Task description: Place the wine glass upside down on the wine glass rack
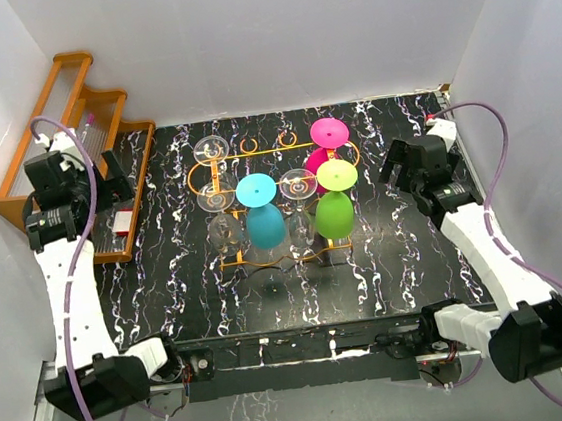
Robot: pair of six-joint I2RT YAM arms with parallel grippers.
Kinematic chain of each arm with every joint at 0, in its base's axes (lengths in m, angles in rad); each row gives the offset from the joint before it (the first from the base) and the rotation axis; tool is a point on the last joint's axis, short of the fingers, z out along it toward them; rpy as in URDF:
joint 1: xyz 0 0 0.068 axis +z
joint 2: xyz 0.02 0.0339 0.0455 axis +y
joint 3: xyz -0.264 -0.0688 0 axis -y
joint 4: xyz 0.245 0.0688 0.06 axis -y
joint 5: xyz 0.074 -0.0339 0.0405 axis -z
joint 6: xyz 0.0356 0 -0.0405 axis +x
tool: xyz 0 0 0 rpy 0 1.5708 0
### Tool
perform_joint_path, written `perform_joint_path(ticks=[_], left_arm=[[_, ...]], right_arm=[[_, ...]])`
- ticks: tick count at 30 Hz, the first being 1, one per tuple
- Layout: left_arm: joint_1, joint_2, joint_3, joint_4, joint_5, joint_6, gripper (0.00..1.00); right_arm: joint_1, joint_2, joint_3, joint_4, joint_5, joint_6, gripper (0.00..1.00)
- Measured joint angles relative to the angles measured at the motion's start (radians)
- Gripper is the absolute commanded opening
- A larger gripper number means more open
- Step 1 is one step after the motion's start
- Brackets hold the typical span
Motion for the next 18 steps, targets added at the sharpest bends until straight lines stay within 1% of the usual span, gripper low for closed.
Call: perform_joint_path(ticks=[4,8,11,16,18], left_arm=[[0.000,-0.024,0.043,0.024,0.077,0.017,0.97],[-0.001,0.035,0.061,0.021,0.145,0.067,0.97],[-0.002,0.083,0.058,0.013,0.144,0.070,0.97],[-0.002,0.160,0.058,-0.033,0.116,0.034,0.97],[-0.002,0.163,0.038,-0.021,0.097,0.031,0.97]], right_arm=[[-0.013,0.132,0.052,-0.029,-0.014,0.058,0.98],[-0.014,0.240,0.114,-0.078,-0.013,0.118,0.98],[-0.014,0.254,0.127,-0.090,-0.013,0.149,0.98],[-0.016,0.235,0.127,-0.095,-0.005,0.200,0.98],[-0.018,0.217,0.127,-0.095,-0.004,0.208,0.98]])
